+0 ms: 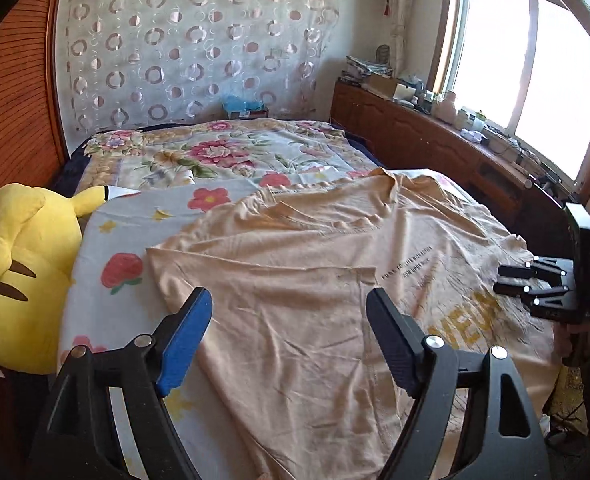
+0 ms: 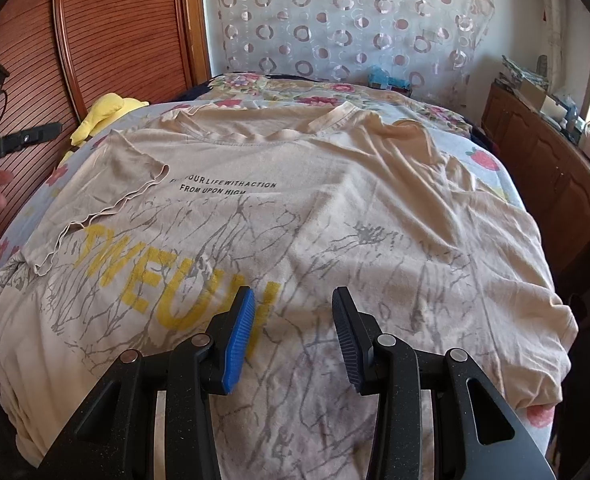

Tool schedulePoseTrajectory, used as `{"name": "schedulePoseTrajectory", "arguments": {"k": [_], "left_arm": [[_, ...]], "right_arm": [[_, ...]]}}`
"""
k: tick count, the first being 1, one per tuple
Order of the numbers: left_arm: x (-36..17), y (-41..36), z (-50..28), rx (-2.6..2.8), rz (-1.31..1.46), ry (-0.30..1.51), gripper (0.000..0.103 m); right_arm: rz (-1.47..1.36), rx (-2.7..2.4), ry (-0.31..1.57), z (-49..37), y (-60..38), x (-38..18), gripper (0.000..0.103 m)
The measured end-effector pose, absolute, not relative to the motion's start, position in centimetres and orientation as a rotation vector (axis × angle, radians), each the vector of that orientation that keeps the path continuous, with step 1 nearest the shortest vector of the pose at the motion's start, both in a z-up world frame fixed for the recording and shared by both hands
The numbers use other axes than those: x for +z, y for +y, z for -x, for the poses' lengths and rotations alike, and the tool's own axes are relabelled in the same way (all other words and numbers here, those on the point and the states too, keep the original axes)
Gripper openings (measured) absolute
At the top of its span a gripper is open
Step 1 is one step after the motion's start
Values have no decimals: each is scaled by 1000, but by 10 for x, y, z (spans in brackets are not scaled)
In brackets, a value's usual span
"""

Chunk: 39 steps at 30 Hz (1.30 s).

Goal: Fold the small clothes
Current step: 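Fold the held side panel inward over the print, open left gripper, then grasp the opposite side edge and sleeve with the right gripper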

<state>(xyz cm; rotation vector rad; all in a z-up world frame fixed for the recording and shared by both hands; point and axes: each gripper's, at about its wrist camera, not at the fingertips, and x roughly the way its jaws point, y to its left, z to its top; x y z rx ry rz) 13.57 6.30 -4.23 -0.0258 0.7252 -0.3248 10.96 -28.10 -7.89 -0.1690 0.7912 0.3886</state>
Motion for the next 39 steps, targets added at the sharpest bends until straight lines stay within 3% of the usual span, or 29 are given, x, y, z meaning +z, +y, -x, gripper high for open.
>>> {"name": "schedulePoseTrajectory", "arguments": {"k": [15,30,32,35,36,39], "left_arm": [[-78,6,-101,-388,-40,813,80],[-99,-5,-108,-329,-114,884,80],[-100,-7,-109,-325,-123,887,81],[-101,-11,-109,-322,-152,890,84],[-101,-10,-109,-324,-147,891,84],[-102,-12,-109,-335,-150,896,89]], "right_arm": [[30,31,783,-109,-448,-72,47],[-108,105,847,-141,-483,-87,46],[-99,109,844,-142,-484,-87,43],[-72,125,835,-142,-477,-88,25],[-51,127,828,-141,-474,-87,14],[23,94,813,-139,-463,-86,5]]}}
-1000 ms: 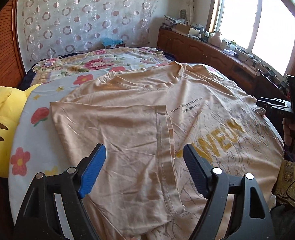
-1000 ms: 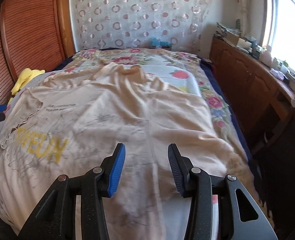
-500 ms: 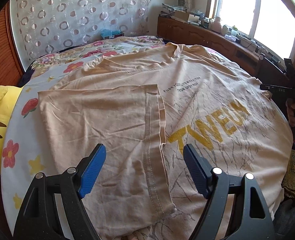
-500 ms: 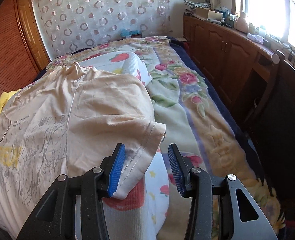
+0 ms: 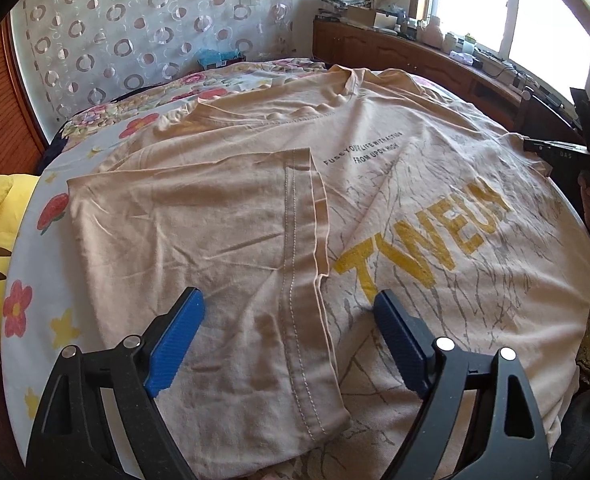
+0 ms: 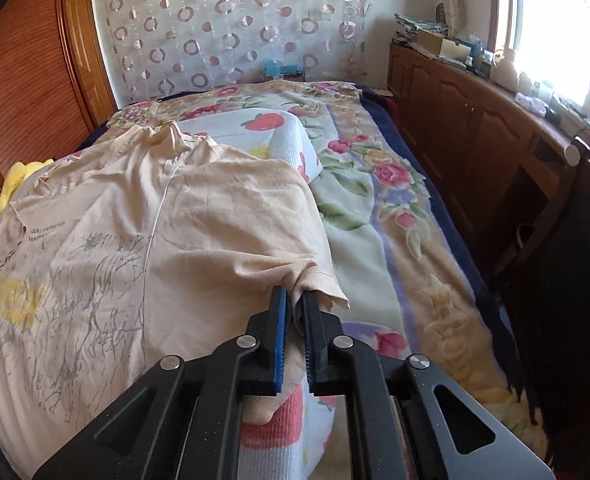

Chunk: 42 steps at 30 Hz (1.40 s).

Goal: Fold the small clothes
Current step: 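Grasp the opposite side edge and sleeve with the right gripper, then fold the held side over toward the shirt center, open right gripper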

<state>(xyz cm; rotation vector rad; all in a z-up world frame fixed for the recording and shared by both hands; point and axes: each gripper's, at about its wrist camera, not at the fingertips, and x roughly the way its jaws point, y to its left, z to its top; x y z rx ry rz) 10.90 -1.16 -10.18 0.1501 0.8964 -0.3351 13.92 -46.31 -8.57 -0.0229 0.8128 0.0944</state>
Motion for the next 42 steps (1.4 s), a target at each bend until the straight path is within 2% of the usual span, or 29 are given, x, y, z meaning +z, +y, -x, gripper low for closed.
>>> {"name": "schedulePoseTrajectory", "arguments": {"k": [7,12,19,20,24,28,35,42], "left_arm": [[-101,-12,-109,-334,-152,896,89],[-101,-12,-110,-334,-152,896,89],[-102,-13,-110,-338,-157,894,89],[-102,-12,-110,-338,-156,894,89],[-100,-10,-109,-353,-136,887,89],[-87,-6,-103,-354,-102,844,89],[-54,-4,-84,-365,-53,735,89],[-43,-5,-72,-376,-34,694,89]], "right_arm": [[15,180,693,-127,-431,-53,4],[84,317,638,-111,-375,-36,4],[167,413,753,-105,-317,-79,4],[172,407,767,-107,-314,-84,6],[172,416,817,-110,-308,-97,29],[190,404,830,-124,-308,-91,30],[156,333,733,-118,-339,-58,30],[147,228,808,-149,-364,-81,30]]}}
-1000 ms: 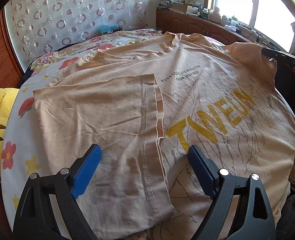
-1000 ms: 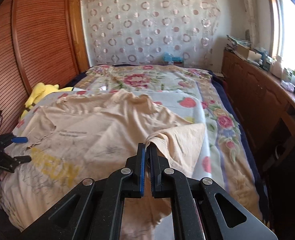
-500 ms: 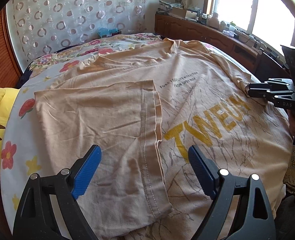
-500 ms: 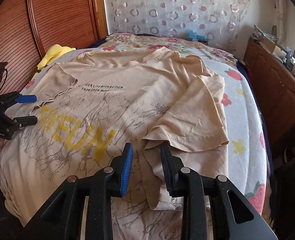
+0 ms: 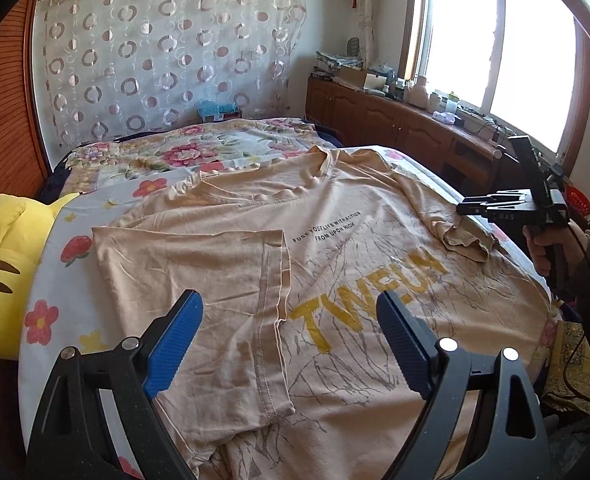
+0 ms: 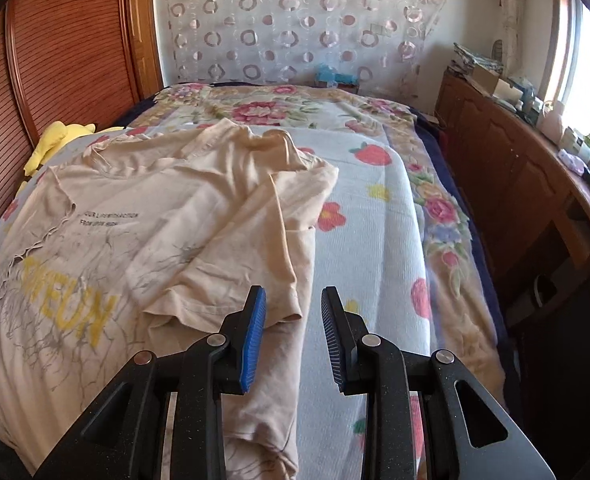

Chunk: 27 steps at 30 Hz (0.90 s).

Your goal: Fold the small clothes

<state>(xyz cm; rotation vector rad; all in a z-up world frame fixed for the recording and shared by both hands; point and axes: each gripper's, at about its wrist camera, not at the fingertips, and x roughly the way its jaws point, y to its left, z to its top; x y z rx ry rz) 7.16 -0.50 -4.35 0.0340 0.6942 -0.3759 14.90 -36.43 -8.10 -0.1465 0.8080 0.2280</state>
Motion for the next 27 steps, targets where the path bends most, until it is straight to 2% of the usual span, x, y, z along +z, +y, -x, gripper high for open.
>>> {"name": "schedulePoseTrajectory", "arguments": {"k": [3,7,18,27], "left_arm": [[-45,-5,-70,-379,-32,696,89],[-47,-4,-69,-369,-30,702,89],[-50,-1,-68,-365,-26,709,89],[-51,4,-65,-361,-13,703,89]], "right_arm": [[120,251,843,-157,-365,-93,29],[135,267,835,-159,-358,-95,9],[210,286,775,-161,-342,-79,3],[171,378,738,-163,-325,-59,2]]}}
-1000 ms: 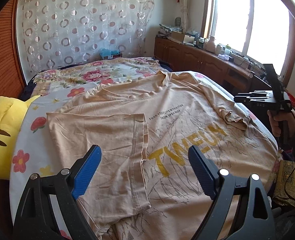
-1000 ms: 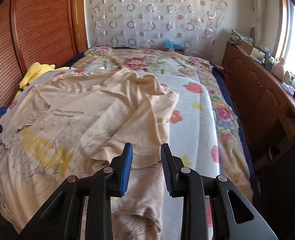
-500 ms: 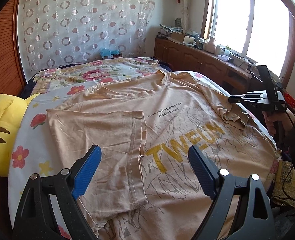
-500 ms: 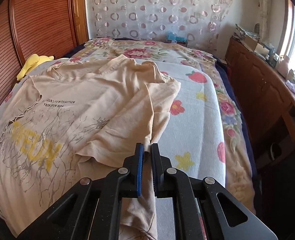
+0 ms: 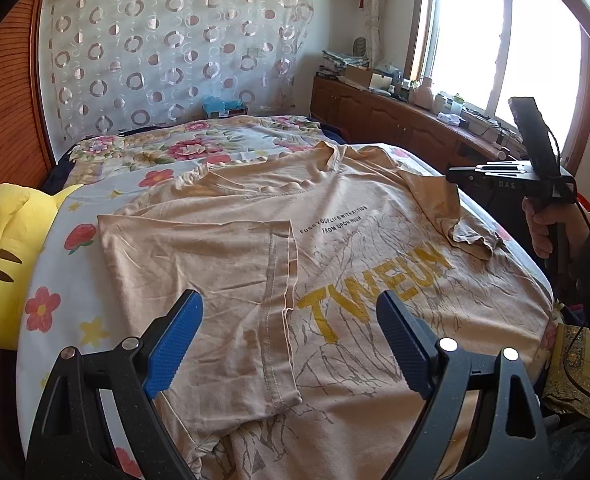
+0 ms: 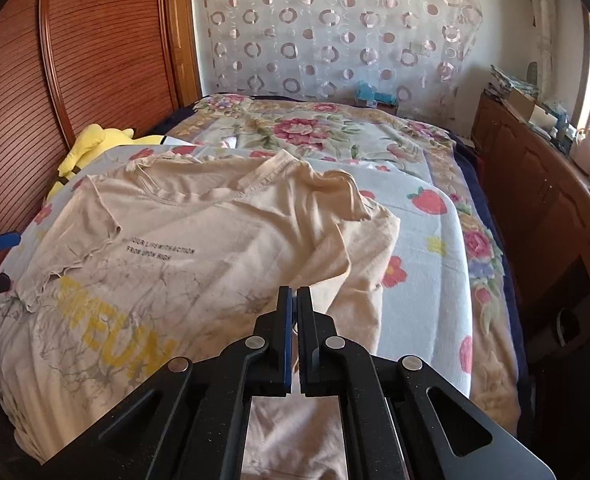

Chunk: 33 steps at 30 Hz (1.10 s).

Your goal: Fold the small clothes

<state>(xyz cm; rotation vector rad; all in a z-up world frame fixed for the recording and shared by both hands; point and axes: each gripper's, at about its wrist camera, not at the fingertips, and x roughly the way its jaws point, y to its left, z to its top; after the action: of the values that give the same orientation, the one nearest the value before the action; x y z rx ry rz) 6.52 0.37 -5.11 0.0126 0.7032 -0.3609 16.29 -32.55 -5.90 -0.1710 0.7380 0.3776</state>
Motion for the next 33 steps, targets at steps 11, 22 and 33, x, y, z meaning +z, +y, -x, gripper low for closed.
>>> {"name": "schedulePoseTrajectory", "arguments": {"k": [11,22,33], "left_arm": [[-52,10,-66,-354,3,711,89],[-55,11,-66,-353,15,715,89],[-56,6,-64,-356,9,719,89]], "right_arm": [[238,477,728,-199,-240,-55,2],[242,453,727,-179,-263,-56,14],[233,402,800,-109,-307,-82,31]]}}
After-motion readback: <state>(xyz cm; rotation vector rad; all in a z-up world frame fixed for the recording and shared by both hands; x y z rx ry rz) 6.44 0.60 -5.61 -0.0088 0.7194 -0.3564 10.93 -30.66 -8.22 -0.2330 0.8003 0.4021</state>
